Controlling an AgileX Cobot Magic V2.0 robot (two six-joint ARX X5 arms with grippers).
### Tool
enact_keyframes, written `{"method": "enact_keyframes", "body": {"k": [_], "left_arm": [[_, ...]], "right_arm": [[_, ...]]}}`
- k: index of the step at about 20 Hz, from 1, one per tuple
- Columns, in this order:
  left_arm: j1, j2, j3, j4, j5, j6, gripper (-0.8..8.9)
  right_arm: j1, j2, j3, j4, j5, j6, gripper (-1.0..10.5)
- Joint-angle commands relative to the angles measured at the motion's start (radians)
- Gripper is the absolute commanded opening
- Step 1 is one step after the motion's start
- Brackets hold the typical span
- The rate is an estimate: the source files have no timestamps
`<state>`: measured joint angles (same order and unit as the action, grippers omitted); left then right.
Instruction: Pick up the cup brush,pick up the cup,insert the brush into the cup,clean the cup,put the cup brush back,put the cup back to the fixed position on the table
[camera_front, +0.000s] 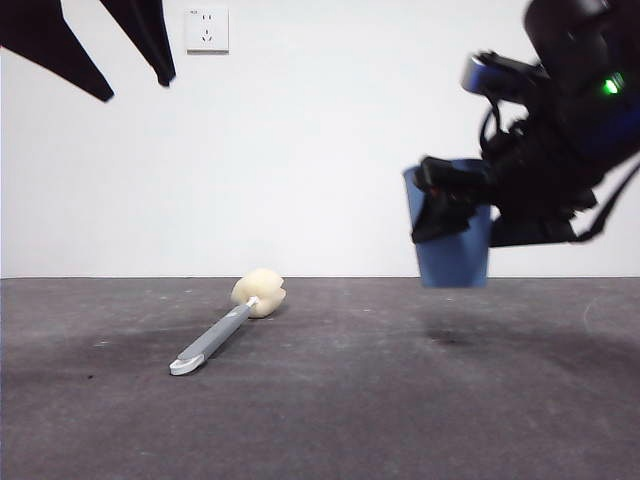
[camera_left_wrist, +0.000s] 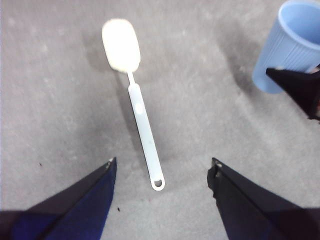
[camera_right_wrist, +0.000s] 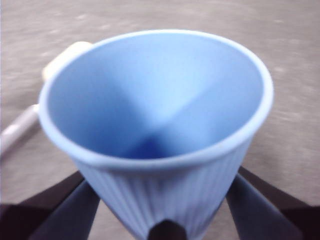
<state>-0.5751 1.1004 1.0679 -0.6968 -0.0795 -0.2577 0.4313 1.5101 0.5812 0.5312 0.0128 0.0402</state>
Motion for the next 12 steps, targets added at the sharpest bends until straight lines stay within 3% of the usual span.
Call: {"method": "enact_keyframes", "body": {"k": [1,12], "left_arm": [[-0.001,-0.005,-0.003,-0.004,0.000,0.019,3.18],[-0.002,-0.005,-0.003,-0.007,-0.024,0.020,3.18]], "right_arm": [[-0.022,0.046,-0.032,0.100,-0.044,-0.020,-0.1],[-0.034,0.315,-0.034,0.350,-0.089,-0.042,-0.1]]}}
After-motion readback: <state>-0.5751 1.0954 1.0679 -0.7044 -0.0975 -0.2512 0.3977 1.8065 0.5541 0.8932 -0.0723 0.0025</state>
